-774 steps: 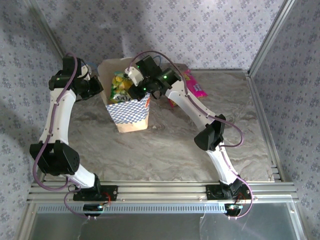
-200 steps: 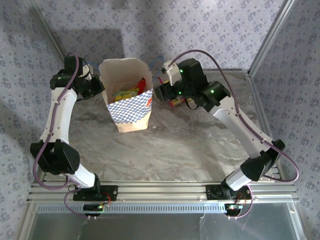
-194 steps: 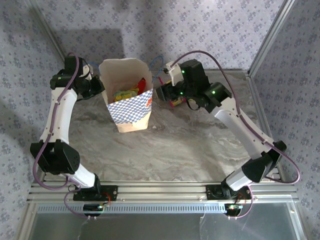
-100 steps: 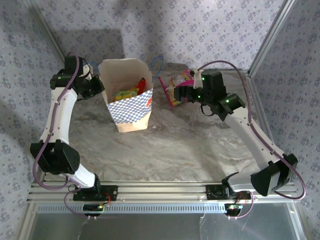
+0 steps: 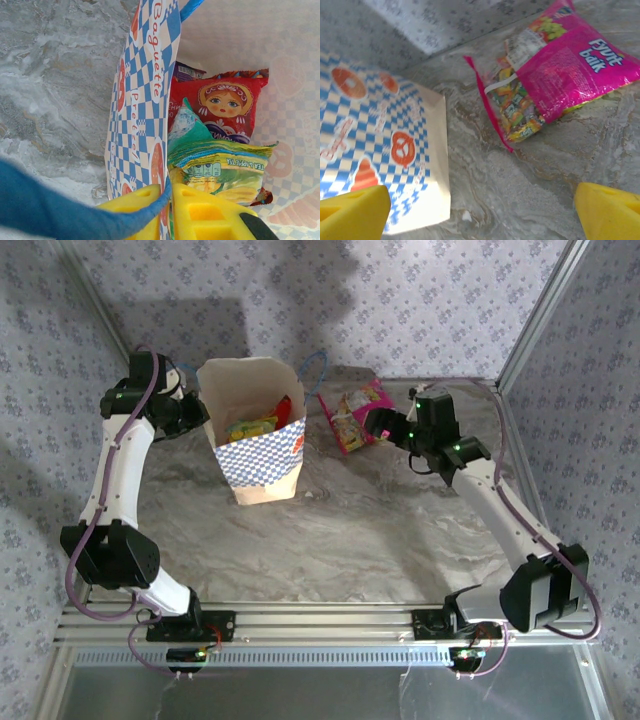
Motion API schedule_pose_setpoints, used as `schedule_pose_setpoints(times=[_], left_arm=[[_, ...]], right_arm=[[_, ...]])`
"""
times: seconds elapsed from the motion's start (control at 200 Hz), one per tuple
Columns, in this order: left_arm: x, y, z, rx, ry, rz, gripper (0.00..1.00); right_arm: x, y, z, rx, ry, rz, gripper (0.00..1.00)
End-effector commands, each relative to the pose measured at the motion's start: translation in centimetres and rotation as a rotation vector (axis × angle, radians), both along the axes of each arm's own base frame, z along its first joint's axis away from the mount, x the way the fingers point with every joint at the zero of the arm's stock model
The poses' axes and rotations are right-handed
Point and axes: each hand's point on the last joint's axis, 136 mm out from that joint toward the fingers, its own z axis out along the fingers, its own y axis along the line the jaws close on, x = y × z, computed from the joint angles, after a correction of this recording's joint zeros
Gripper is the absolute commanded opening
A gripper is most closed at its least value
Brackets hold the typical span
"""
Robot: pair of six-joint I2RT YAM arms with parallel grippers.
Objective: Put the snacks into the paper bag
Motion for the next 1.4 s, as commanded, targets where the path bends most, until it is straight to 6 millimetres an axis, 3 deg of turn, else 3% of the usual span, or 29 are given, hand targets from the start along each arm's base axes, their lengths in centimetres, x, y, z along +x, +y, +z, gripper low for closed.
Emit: schedule_pose_setpoints(times=[0.0,0.235,0.73,0.81,0.84,1.394], left_arm=[[-0.2,0.0,0.4,0.02,0.001,-0.008,0.14],[-0.3,0.2,0.1,0.032,0.002,-0.007,0.14],[-0.2,0.7,-0.4,0.06,0.023,0.008,0.14],[-0.2,0.9,-0.7,0.071,0.031,0.015,0.14],[-0.2,1.0,-0.8,0.077,0.032,0.018,0.15],[-0.5,1.6,-0.6,0.093,0.024,0.024,0.15]], right_arm=[[0.9,-2.0,-2.6,0.077,0.069,-0.156,0.97],[1.6,-3.6,-6.9,0.129,0.181,-0.319,0.98],[5.4,-2.1,-11.5,0.196,0.301,-0.362,0.98],[5.8,-1.8,-13.0,0.196,0.337,-0.362,0.98],[6.8,-1.5,-11.9,0.213,0.313,-0.355,0.98],[12.7,0.5,-15.9,0.271,0.386,-0.339,0.96]])
